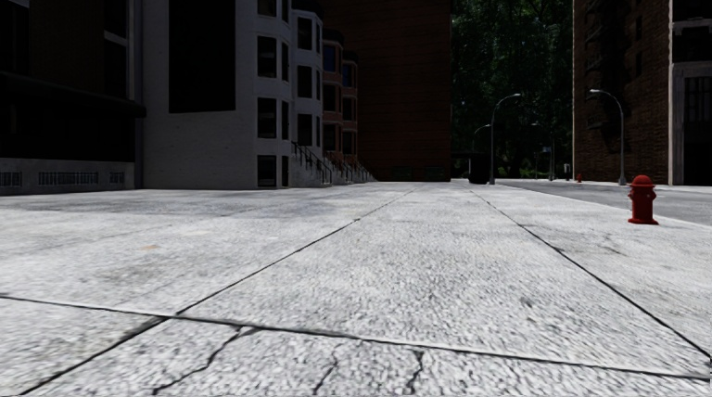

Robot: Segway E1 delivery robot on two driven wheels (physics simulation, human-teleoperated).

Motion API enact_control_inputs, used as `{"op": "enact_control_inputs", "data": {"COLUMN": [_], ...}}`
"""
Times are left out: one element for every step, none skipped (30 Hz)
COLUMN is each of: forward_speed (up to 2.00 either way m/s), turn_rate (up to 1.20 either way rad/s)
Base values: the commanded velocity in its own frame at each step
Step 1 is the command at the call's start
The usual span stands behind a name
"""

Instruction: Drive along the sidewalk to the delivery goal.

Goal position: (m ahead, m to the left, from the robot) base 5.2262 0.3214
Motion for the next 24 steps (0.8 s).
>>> {"op": "enact_control_inputs", "data": {"forward_speed": [2.00,2.00,2.00,2.00,2.00,2.00,2.00,2.00,2.00,2.00,2.00,2.00,2.00,2.00,2.00,2.00,2.00,2.00,2.00,2.00,2.00,2.00,2.00,2.00], "turn_rate": [0.00,0.00,0.00,0.00,0.00,0.08,0.08,0.17,0.23,0.25,0.25,0.27,0.28,0.28,0.28,0.28,0.24,0.21,0.20,0.20,0.15,0.12,0.11,0.11]}}
